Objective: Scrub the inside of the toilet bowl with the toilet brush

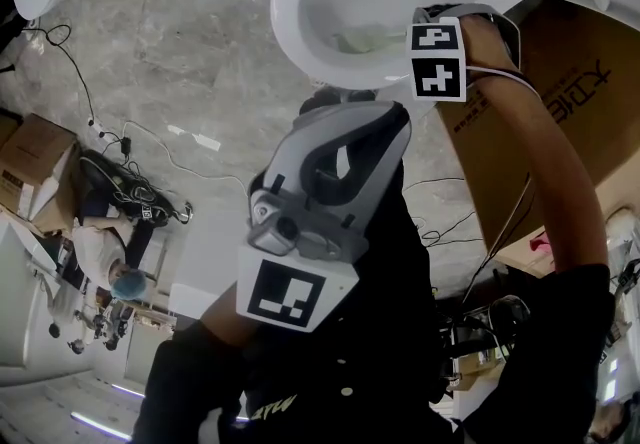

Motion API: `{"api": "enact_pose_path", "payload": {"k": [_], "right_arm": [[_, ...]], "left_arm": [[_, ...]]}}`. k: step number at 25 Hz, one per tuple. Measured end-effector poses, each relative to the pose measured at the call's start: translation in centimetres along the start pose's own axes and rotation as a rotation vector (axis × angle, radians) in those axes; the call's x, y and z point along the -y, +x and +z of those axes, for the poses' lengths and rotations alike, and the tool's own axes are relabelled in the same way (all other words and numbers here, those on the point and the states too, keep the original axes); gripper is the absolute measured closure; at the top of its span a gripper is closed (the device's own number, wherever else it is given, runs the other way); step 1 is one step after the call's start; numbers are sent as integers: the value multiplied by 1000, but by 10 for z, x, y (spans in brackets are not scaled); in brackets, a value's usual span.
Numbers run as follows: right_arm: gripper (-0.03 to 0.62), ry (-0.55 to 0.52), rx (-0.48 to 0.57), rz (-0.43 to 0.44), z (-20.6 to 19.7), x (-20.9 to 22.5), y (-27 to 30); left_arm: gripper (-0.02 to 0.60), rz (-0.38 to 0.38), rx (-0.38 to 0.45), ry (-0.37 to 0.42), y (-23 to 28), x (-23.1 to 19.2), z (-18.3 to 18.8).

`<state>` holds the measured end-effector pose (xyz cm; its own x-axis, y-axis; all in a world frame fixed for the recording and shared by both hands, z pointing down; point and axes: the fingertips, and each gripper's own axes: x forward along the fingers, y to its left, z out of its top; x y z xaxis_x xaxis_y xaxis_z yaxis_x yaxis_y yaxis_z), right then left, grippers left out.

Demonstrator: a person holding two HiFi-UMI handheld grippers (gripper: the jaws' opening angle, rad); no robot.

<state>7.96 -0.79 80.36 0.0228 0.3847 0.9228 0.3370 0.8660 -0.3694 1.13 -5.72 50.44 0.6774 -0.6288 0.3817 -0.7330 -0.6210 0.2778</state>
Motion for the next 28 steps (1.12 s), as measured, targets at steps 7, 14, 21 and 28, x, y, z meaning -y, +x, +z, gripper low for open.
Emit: {"api": "enact_pose_path", "payload": {"k": [7,14,21,28], "right_arm": [[505,260,173,-13,15,-4,1],[507,558,309,-26,30,-9,7],[507,820,425,-89,50,-16,16],[505,1015,504,-143,60,-11,16]], "left_arm": [[546,-7,-11,2,4,5,-2],[546,-10,-15,0,9,7,-1],[546,-13,-18,-1,11,6,-3],[546,-10,-22,-2,11,8,-3]]}}
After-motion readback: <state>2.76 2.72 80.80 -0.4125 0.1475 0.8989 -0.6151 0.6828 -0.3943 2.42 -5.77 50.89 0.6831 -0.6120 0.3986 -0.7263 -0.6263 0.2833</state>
